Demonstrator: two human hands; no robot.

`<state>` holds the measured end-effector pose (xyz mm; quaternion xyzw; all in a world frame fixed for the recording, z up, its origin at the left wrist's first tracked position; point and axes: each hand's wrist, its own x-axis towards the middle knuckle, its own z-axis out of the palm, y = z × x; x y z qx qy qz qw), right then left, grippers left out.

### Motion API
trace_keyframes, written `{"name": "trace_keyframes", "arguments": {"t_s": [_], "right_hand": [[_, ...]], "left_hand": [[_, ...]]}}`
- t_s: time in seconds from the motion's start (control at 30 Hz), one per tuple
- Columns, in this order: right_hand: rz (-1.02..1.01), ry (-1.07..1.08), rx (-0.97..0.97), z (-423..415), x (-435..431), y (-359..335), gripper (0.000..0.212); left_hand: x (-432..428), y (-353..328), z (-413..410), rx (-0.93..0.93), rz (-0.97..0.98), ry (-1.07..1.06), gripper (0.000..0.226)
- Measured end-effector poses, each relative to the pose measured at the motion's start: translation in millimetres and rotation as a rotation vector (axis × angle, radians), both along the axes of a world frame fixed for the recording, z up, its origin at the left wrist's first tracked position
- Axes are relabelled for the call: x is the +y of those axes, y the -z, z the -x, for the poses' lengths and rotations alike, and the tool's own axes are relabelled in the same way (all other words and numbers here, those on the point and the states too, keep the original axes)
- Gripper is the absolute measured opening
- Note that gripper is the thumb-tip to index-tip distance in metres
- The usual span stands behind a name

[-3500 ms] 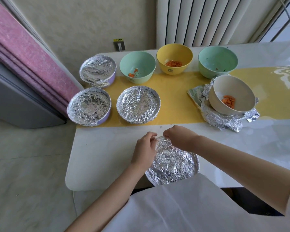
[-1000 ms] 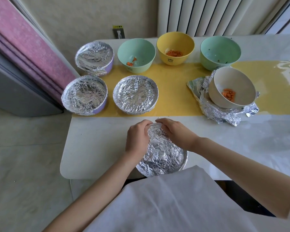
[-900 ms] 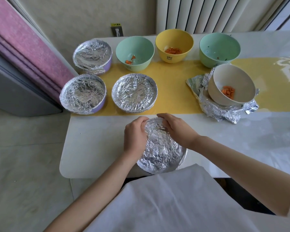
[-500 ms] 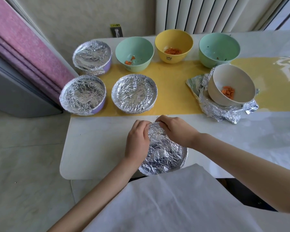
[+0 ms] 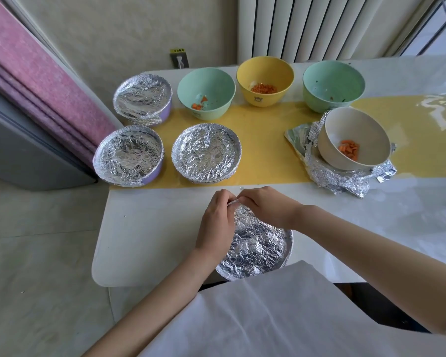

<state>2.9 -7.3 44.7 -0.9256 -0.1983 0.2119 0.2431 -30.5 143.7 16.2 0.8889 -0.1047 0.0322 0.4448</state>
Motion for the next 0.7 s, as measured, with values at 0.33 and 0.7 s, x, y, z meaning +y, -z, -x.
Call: {"name": "trace_keyframes", "arguments": {"t_s": [0.33,0.7], "right_hand": [[-0.079,0.007,-0.061,5,3,3,0.032],[-0.066,0.070,-0.096,10,1,4,0.036]], "left_hand": [[7,3,-2,0.036,0.024,-0.031,0.010],[6,4,0,0.036,0.026,-0.045,0.009]]}}
